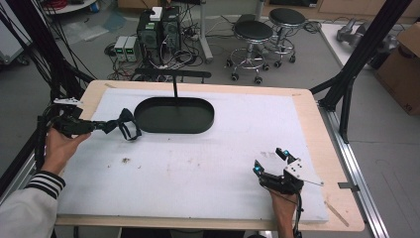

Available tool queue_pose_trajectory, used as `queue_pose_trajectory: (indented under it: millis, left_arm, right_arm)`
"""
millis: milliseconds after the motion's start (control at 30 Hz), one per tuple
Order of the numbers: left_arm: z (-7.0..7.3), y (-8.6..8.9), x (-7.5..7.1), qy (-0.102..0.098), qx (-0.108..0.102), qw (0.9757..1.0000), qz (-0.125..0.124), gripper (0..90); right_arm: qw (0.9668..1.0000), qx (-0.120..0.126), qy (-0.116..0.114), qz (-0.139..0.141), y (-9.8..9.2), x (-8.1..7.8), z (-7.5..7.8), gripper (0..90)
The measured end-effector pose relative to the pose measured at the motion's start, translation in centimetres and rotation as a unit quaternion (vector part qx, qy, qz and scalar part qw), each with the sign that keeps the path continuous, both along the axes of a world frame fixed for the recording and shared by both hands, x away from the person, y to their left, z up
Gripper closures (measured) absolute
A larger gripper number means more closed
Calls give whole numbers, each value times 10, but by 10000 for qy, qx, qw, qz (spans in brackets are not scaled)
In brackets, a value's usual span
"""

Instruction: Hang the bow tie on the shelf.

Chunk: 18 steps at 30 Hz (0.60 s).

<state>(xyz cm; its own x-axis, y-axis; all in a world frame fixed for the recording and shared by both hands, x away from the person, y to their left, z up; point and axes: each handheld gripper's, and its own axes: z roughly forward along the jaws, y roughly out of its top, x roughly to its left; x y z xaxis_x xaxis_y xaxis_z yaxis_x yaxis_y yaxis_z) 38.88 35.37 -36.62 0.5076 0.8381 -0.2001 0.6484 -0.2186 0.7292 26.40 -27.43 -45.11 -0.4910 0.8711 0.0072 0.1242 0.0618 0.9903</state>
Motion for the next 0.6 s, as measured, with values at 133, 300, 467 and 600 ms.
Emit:
queue_pose_trajectory:
  millis: [133, 300, 467, 600]
  left_arm:
    - [4, 2, -2, -208, -155, 9997, 49, 860]
    - [10, 5, -5, -456, -527, 9975, 97, 861]
    - [18, 3, -6, -559, -416, 9976, 33, 860]
    - [25, -3, -6, -665, -428, 9969, -45, 860]
  right_arm:
    - [10000, 2, 3, -10, 0, 0, 0, 101]
    - [10000, -13, -12, -5, 0, 0, 0, 101]
    - [10000, -17, -12, -8, 0, 0, 0, 101]
    - [10000, -19, -13, -8, 0, 0, 0, 101]
